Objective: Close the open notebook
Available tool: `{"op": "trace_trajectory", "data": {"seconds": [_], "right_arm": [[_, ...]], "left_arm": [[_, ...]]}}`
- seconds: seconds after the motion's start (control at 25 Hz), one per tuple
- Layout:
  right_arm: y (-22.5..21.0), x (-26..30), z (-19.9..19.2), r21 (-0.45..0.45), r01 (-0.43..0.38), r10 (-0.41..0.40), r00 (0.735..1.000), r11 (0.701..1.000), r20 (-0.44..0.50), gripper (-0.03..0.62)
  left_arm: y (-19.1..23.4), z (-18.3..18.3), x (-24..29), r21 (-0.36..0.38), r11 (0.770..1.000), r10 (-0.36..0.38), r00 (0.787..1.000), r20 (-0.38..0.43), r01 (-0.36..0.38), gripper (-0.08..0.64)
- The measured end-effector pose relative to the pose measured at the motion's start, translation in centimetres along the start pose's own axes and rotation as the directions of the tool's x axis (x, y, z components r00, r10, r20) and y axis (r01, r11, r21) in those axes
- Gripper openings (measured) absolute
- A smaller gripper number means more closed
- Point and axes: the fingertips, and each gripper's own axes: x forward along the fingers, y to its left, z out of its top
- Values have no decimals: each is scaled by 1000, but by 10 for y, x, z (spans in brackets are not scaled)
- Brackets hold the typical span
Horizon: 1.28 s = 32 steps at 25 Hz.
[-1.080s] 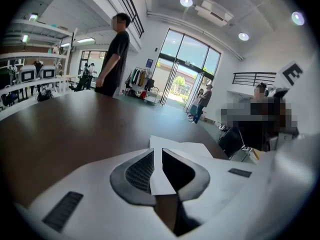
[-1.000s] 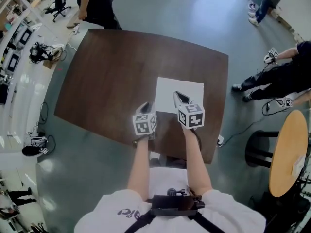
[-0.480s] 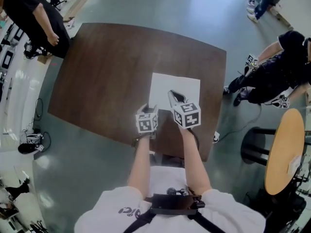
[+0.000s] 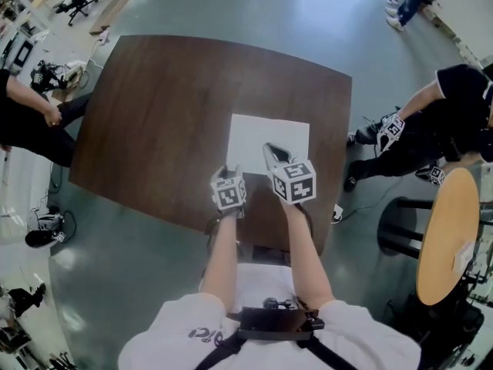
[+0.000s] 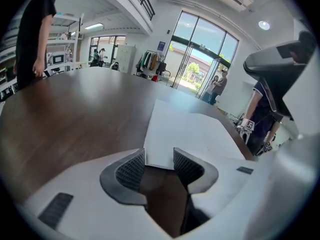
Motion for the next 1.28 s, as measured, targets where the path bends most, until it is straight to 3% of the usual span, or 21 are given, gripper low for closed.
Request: {"op": "trace_trajectory", "data": {"seconds": [0.36,0.44,0.84,1.28], "right_arm": [[-4,-5,-3,15,1,-1,1000,1000,-2,5],[-4,-6,-5,22,1,-1,1000,1000,-1,5],[-2,-15,0,39,-8,7,999,999,31,5],[-18,-50,36,59,47,-55,986,997,156,5]], "left_arm": [[16,-12,2,9,995,102,994,-36,-101,166],[18,-7,1,9,993,116,993,-20,-116,122],[8,14,-16,-119,991,75,995,72,-66,36],[-49,50,-58,27,999,-46,983,177,42,32]]}}
